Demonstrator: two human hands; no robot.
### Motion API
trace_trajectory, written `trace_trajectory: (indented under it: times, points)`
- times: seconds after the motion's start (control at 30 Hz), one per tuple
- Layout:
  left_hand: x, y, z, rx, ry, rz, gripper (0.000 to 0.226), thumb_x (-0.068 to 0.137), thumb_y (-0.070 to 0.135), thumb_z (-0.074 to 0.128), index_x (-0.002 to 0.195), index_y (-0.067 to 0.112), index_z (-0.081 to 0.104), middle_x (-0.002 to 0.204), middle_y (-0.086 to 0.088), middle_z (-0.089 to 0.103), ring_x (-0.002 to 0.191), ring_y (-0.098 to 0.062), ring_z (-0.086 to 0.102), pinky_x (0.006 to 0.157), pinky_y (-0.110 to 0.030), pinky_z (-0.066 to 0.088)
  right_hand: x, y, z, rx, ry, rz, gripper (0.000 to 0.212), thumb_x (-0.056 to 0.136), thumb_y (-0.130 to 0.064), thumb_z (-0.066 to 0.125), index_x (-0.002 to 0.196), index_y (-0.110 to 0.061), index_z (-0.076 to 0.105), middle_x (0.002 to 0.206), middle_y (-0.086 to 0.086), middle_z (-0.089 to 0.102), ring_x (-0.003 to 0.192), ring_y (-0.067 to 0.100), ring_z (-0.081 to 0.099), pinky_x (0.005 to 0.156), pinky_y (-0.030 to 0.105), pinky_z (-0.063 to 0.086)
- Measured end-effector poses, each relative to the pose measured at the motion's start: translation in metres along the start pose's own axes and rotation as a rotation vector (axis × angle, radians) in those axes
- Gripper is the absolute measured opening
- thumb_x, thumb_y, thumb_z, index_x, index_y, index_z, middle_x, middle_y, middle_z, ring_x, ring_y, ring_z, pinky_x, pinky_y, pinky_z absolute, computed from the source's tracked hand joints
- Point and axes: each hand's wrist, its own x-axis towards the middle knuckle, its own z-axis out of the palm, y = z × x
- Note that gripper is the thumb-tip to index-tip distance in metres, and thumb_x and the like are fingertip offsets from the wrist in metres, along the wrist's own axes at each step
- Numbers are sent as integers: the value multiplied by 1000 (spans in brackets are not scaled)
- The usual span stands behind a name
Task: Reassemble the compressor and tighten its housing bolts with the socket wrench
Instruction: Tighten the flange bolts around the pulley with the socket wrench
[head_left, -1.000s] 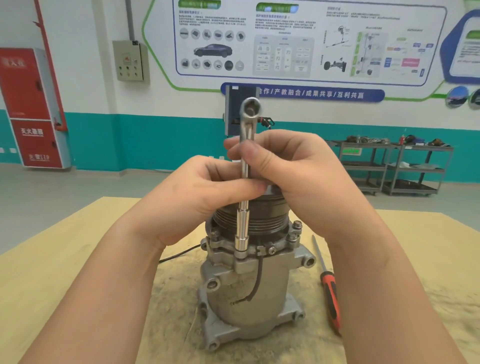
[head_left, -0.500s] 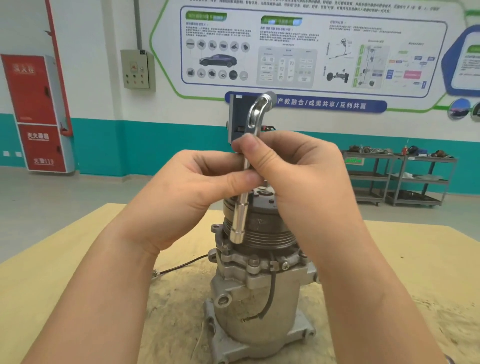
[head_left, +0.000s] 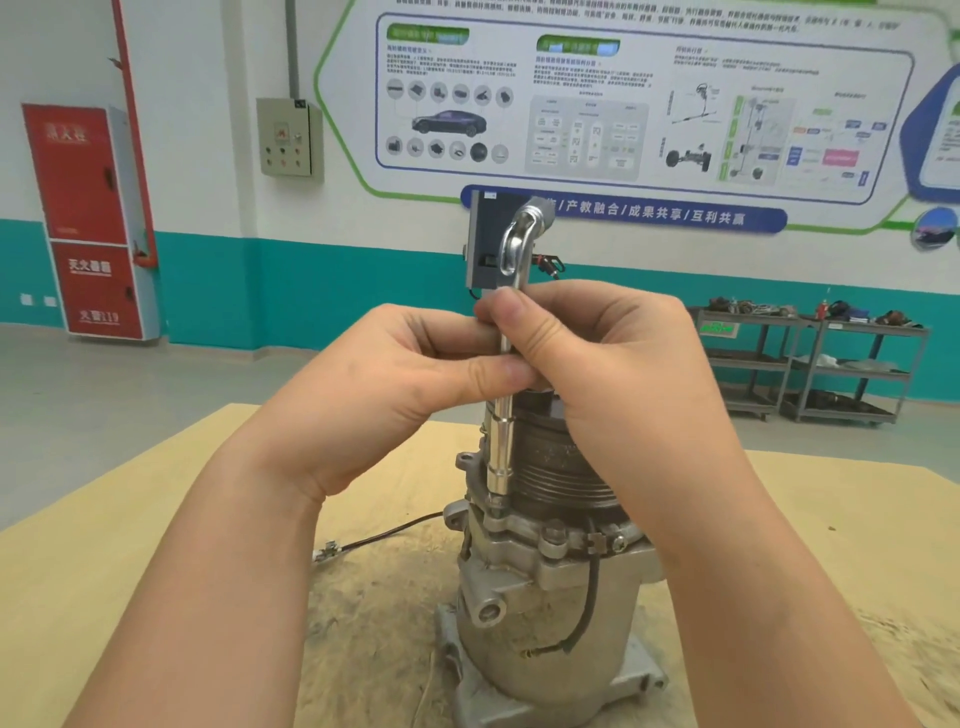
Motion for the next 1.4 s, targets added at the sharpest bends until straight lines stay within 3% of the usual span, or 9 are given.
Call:
trace_trajectory:
  times: [0.17, 0.33, 0.53, 0.77, 1.0, 1.1, 1.23, 1.33, 1.4]
  points:
    - [2, 0, 1, 1, 9, -7, 35, 74, 25, 75, 106, 11, 77, 111, -2, 74, 112, -8, 66, 92, -11, 46, 5, -3, -4, -25, -29, 66, 16, 86, -33, 67, 84, -22, 78, 74, -8, 74, 66, 0, 67, 54, 11, 47]
    - [0, -1, -3, -16, 0, -19, 29, 72, 19, 78, 100, 14, 79, 109, -1, 75, 107, -9, 68, 85, -12, 49, 10, -5, -10, -24, -152, 89, 16, 87, -31, 67, 91, -20, 78, 79, -11, 75, 77, -1, 69, 64, 8, 50]
    - [-1, 6, 1, 55, 53, -38, 32, 69, 18, 73, 100, 10, 77, 98, 0, 77, 93, -4, 71, 76, -8, 49, 10, -2, -10, -60, -116, 30, 10, 87, -27, 67, 85, -23, 76, 75, -18, 73, 71, -7, 66, 58, 5, 45]
    - [-6, 8, -3, 71, 69, -51, 34, 71, 14, 78, 104, 6, 76, 102, -6, 77, 102, -16, 71, 86, -18, 53, 10, -1, -4, -84, -28, 27, 18, 74, -39, 76, 74, -22, 69, 64, -17, 68, 56, -8, 60, 48, 9, 42]
    - [-6, 9, -1, 98, 75, -63, 29, 75, 9, 70, 104, 12, 77, 104, -4, 76, 103, -13, 70, 94, -21, 51, 6, -4, -9, -189, -157, -6, 15, 94, -31, 59, 90, -26, 72, 80, -26, 68, 73, -16, 60, 56, 3, 43]
    - [-7, 11, 2, 120, 40, -44, 25, 75, 13, 73, 99, 16, 79, 101, -1, 77, 99, -9, 71, 87, -16, 52, 4, -6, -9, -180, -148, -15, 14, 93, -27, 61, 88, -24, 74, 78, -20, 71, 73, -10, 63, 59, 5, 44]
    - [-4, 13, 10, 89, 65, -43, 19, 65, 17, 84, 84, 17, 81, 90, -2, 78, 91, -9, 73, 79, -13, 52, 7, -2, -6, -177, -44, 6, 7, 80, -28, 76, 79, -22, 74, 72, -11, 72, 70, 0, 66, 66, 18, 54]
    - [-1, 9, 15, 34, 154, -31, 15, 56, 21, 78, 70, 17, 73, 78, 1, 76, 78, -7, 72, 72, -12, 51, 8, -1, -5, -167, 8, 18, 17, 74, -34, 81, 73, -21, 70, 66, -9, 70, 60, -2, 63, 55, 14, 49]
    - [0, 6, 13, 38, 183, -25, 24, 53, 22, 79, 75, 14, 69, 75, 0, 75, 74, -8, 71, 70, -12, 51, 7, -1, -7, -162, -37, 39, 16, 78, -38, 77, 79, -23, 72, 67, -10, 70, 59, -5, 62, 51, 9, 45]
